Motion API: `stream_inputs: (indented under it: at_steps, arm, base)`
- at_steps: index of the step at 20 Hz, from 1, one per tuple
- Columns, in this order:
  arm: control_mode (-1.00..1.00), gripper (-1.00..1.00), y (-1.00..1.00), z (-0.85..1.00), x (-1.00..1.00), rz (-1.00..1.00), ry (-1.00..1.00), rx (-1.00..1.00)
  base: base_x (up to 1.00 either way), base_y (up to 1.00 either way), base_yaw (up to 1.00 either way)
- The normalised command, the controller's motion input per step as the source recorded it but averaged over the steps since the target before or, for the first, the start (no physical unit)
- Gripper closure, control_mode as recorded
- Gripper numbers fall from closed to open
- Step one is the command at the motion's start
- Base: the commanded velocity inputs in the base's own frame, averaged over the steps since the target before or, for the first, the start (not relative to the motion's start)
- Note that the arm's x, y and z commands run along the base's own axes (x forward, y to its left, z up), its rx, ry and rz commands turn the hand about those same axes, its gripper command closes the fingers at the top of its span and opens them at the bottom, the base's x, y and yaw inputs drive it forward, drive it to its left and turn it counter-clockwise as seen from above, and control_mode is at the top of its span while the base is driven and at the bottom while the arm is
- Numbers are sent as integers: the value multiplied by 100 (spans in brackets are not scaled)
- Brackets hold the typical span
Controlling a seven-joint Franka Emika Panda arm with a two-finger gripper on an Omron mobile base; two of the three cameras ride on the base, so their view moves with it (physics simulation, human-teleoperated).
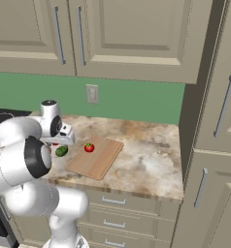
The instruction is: Place the avocado, onion, tomato, and bell pepper on the cutting board.
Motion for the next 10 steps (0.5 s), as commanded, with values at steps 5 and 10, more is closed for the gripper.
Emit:
stream_inputs:
  at_steps: [5,10]
  arm:
    - [-100,-100,0,-13,10,0,4,0]
    - [-100,-100,0,-11,6,0,2,0]
  base:
    - [0,0,0]
    - [0,0,0]
